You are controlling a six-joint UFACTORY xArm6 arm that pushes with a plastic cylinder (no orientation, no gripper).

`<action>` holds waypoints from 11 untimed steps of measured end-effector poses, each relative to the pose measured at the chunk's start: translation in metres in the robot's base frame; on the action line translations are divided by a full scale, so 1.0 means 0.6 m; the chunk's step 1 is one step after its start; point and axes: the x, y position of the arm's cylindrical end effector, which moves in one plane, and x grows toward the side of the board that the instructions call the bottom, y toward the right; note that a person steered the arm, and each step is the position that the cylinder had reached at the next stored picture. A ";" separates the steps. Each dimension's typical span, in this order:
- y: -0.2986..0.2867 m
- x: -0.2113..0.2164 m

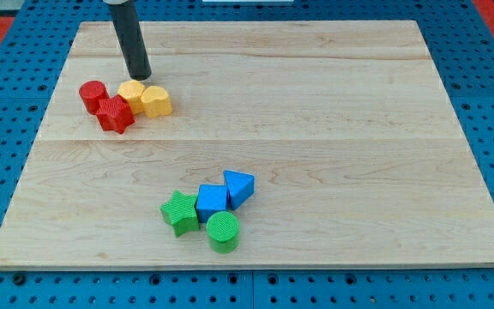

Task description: Move green blocks to the left side of blue blocks

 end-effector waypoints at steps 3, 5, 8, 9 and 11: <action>0.230 0.181; -0.010 0.340; 0.011 0.504; 0.029 0.504; 0.062 0.503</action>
